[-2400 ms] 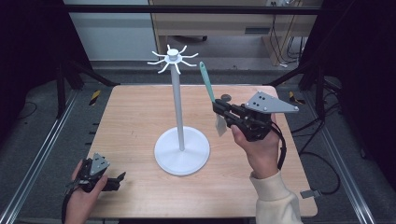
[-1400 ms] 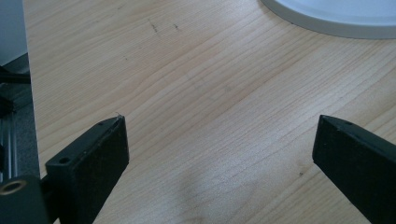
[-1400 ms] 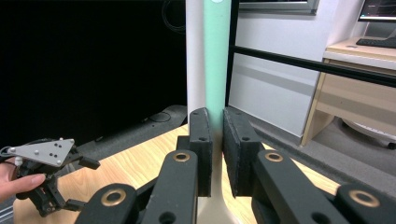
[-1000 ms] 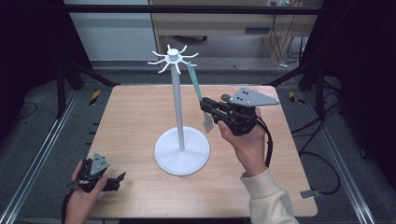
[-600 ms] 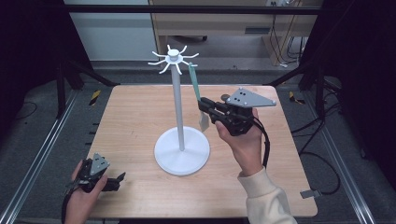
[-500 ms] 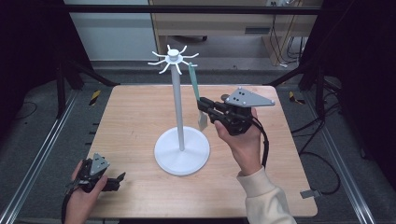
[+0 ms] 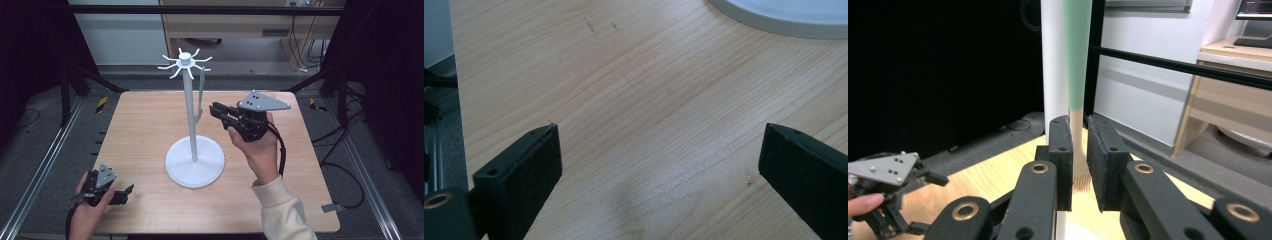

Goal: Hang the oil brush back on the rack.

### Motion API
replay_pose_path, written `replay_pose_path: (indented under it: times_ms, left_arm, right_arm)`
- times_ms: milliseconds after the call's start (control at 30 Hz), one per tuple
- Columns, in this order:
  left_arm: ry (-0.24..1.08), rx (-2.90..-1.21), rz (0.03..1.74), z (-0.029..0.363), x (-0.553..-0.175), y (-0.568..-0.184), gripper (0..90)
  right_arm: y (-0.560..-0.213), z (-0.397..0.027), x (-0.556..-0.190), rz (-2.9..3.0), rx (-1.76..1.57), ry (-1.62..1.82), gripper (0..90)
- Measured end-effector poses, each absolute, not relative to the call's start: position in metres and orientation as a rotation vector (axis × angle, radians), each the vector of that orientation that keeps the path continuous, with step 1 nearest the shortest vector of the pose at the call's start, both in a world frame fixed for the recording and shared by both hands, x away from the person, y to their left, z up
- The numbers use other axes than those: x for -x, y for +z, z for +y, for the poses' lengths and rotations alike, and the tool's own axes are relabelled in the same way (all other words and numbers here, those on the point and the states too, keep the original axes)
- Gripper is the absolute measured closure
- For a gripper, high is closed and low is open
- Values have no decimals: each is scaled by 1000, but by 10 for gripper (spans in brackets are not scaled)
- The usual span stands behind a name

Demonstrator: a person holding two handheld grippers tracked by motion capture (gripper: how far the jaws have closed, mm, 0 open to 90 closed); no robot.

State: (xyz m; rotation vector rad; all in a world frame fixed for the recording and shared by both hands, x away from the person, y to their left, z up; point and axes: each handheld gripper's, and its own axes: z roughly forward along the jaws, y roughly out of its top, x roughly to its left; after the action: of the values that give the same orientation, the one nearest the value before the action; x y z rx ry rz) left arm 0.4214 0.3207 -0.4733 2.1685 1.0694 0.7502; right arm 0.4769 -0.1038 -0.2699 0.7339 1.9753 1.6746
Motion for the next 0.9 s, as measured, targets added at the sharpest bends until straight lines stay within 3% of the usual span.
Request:
replay_pose_path:
  times_ms: [133, 500, 900]
  left_arm:
    - [750, -2170, 1067, 320, -421, -473, 33]
    - [745, -2167, 1064, 319, -421, -473, 32]
    - [741, -2170, 1055, 318, -421, -473, 32]
  right_arm:
    - [-270, -108, -473, 1966, -763, 1613, 764]
    - [-273, -123, -470, 1915, -948, 1349, 367]
    - [-288, -130, -479, 1922, -1035, 1183, 114]
